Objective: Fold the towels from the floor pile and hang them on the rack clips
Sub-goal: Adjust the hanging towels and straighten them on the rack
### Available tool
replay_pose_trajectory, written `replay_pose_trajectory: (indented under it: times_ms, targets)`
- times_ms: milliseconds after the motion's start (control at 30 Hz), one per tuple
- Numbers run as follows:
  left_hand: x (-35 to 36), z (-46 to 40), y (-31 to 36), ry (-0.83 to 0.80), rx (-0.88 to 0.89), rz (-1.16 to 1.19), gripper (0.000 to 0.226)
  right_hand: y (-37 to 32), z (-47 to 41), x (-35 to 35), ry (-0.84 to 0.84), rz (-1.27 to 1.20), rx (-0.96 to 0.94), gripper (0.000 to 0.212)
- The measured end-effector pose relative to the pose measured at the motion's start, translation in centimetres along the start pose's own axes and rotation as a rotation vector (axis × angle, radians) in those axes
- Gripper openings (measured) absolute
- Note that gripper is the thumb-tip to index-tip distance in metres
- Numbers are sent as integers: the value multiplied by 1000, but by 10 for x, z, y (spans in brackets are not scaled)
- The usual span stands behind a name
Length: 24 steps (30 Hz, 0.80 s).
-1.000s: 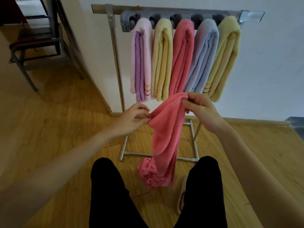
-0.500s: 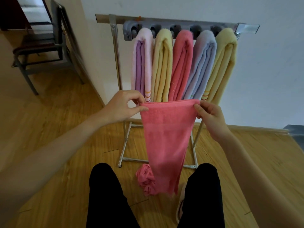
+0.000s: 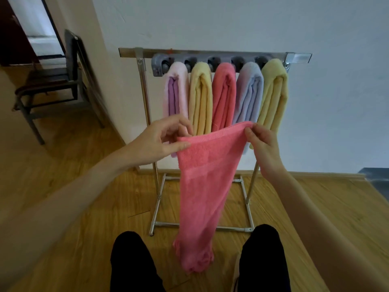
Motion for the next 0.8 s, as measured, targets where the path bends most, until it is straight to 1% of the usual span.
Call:
replay_pose_trajectory:
  times_ms: [100,200,267,300,367,433,500,600,700,800]
  targets:
    - [10,5,5,-150,27,-79,15,8,-2,11,-26,28,11,17]
    - [18,10,6,-326,27,-134,23,16,-4,20,-46,56,37,25]
    - [24,14,6,-439,54,-217,30,21,-3,24,-54,60,43,29]
    - [27,15,6,-465,83,-279,32,24,-3,25,-62,62,49,28]
    - [33,15,7,-451,161,-394,30,29,-1,29,-84,71,64,20]
    - [38,15,10,-404,255,-459,23,33,1,31,-103,77,72,18]
    - [43,15,16,-376,365,-526,15,35,2,31,-114,84,71,18]
    - [51,13,28,-360,498,-604,4,36,2,35,-157,111,48,25]
    - [65,9,35,-418,585,-650,5,37,3,37,-193,145,7,20]
    - [72,2,35,-510,566,-608,10,37,4,36,-197,147,-2,18]
Point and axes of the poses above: each hand's wrist, its own z-axis away from the middle knuckle, its own x-axis out of the palm, y = z × x, the point moved 5 cm from there along -z, towards the middle knuckle, and after that the axes turned 11 degrees about -z, right-handed, at the moved point
